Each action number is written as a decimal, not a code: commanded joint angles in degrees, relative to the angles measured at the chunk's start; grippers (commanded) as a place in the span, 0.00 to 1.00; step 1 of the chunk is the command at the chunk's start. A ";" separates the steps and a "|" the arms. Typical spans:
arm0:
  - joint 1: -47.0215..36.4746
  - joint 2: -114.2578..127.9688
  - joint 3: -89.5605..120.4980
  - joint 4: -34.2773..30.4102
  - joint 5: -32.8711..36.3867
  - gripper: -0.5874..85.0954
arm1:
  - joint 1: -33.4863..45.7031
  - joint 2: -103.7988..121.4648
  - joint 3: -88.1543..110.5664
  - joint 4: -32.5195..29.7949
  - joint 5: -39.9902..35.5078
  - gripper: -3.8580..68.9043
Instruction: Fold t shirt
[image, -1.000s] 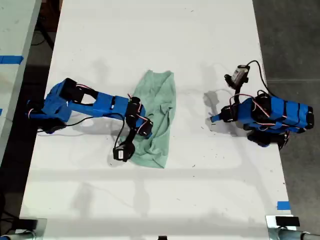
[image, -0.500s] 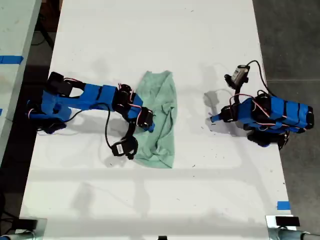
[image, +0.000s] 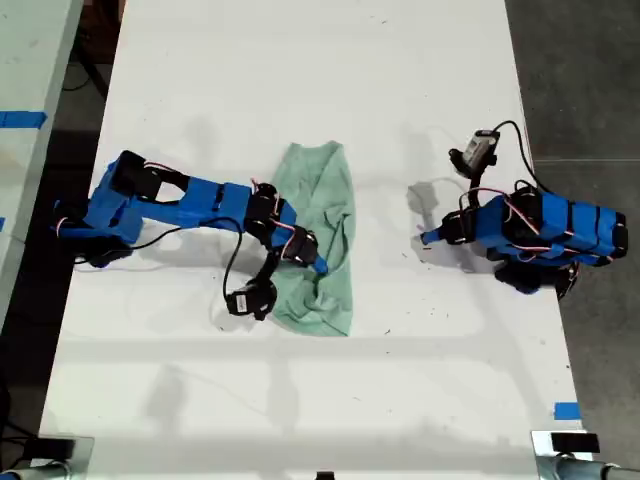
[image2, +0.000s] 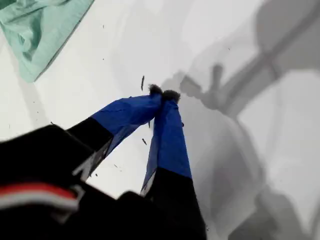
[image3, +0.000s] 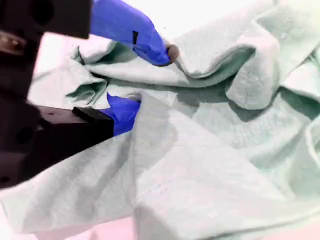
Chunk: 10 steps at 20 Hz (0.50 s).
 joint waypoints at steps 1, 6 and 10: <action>-1.58 4.04 -3.78 -3.08 9.84 0.22 | 0.44 0.97 3.69 -0.44 -0.70 0.05; -2.81 4.22 -3.60 -4.31 14.50 0.23 | 0.44 0.97 3.69 -0.44 -0.62 0.05; -7.38 -5.54 -3.60 5.01 -3.52 0.22 | 0.44 0.97 3.69 -0.44 -0.62 0.05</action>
